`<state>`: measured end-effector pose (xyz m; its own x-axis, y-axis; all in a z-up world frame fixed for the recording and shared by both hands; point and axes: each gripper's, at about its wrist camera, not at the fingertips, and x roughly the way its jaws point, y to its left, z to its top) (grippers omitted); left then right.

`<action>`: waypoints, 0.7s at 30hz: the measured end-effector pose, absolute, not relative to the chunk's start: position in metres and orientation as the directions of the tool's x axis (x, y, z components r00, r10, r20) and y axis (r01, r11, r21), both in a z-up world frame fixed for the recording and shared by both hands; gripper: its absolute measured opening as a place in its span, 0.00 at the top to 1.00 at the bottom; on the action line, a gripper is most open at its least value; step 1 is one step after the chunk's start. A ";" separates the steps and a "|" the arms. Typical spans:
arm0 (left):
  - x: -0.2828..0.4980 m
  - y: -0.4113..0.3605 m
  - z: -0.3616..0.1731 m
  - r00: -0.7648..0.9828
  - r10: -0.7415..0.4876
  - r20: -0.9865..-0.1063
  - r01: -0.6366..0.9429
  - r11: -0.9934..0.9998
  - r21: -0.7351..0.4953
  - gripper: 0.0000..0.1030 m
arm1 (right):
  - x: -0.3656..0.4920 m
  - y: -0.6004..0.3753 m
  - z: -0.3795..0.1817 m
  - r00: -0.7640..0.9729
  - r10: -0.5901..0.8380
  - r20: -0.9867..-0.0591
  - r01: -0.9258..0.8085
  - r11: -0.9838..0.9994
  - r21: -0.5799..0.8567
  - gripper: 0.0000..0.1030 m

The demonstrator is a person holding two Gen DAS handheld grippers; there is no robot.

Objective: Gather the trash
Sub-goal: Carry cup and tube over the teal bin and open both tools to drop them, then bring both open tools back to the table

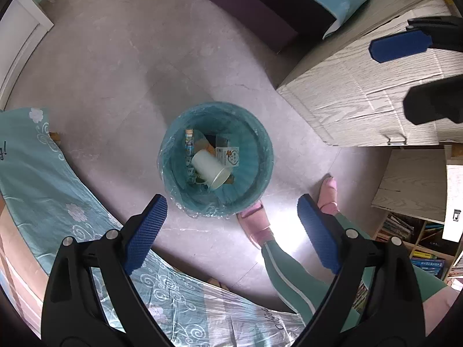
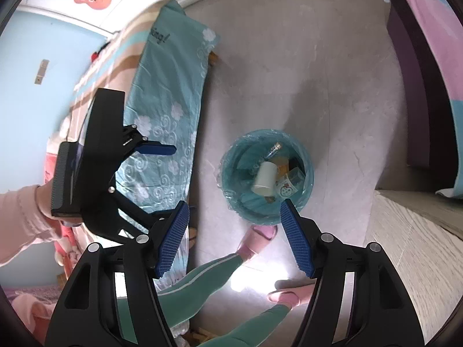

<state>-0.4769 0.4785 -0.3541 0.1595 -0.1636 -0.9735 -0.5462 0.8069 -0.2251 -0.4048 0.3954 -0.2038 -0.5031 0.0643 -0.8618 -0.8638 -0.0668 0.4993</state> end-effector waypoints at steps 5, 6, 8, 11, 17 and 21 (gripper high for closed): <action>-0.478 0.469 -0.295 0.218 -0.120 -0.969 -0.519 0.826 -0.219 0.14 | -0.401 0.371 -0.136 -0.504 0.155 -0.850 -0.863 -0.138 0.486 0.35; -0.477 0.466 -0.280 0.246 -0.123 -0.961 -0.503 0.832 -0.235 0.14 | -0.401 0.362 -0.112 -0.493 0.185 -0.850 -0.869 -0.161 0.468 0.35; -0.474 0.455 -0.242 0.299 -0.124 -0.946 -0.463 0.848 -0.257 0.14 | -0.395 0.346 -0.071 -0.481 0.255 -0.839 -0.875 -0.196 0.443 0.34; -0.458 0.439 -0.196 0.323 -0.101 -0.941 -0.391 0.892 -0.229 0.13 | -0.376 0.317 -0.018 -0.409 0.365 -0.836 -0.912 -0.200 0.359 0.25; -0.392 0.400 -0.118 0.410 -0.088 -0.908 -0.207 0.960 -0.186 0.09 | -0.311 0.245 0.044 -0.223 0.476 -0.851 -0.969 -0.013 0.246 0.19; -0.324 0.353 -0.077 0.464 -0.124 -0.877 -0.040 0.986 -0.161 0.08 | -0.255 0.171 0.066 -0.100 0.533 -0.840 -0.967 0.146 0.208 0.18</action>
